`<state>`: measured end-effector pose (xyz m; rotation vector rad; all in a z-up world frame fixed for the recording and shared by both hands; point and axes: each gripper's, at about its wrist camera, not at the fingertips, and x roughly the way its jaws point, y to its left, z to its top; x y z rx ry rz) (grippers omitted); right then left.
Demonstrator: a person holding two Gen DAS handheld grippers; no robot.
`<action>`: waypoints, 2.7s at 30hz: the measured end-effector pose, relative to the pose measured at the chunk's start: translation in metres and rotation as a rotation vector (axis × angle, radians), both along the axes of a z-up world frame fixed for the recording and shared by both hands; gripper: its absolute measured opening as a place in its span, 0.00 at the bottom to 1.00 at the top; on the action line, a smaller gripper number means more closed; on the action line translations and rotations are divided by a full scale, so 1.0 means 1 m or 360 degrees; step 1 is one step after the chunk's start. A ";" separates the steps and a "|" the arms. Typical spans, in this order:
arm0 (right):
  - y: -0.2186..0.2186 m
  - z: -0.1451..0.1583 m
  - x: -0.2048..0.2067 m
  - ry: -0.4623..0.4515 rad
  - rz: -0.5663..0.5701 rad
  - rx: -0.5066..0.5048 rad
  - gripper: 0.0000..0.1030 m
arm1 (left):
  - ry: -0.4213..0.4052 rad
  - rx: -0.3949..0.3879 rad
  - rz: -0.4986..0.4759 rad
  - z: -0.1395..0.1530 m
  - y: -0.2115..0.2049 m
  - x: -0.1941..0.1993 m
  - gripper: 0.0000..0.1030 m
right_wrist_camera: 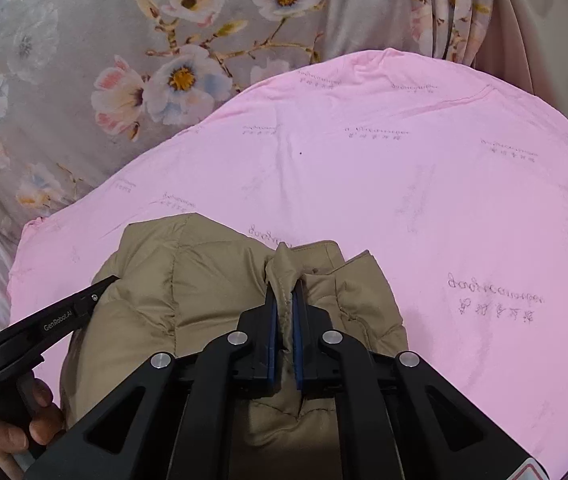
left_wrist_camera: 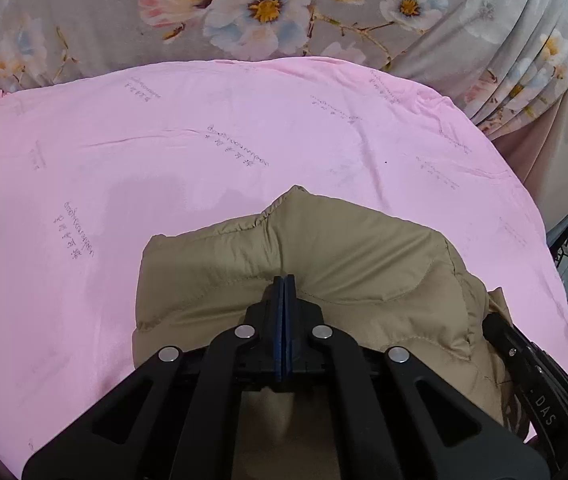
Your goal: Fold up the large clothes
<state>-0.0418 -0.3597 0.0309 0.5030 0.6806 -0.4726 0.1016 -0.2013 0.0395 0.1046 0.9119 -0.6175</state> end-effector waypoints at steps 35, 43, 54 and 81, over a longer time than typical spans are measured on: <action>-0.013 -0.051 0.033 0.0123 0.0060 -0.0101 0.07 | -0.0374 0.0386 0.0226 -0.038 -0.044 -0.010 0.00; -0.006 -0.023 0.001 0.0035 0.0046 -0.0132 0.20 | -0.0323 0.0356 0.0276 -0.019 -0.020 -0.022 0.05; 0.065 -0.014 -0.076 -0.0068 0.0154 -0.0381 0.23 | -0.0306 0.0212 0.0347 0.004 0.059 -0.104 0.15; 0.070 -0.047 -0.066 -0.0025 0.0141 -0.0507 0.19 | -0.0635 0.0370 0.0388 -0.034 0.035 -0.123 0.06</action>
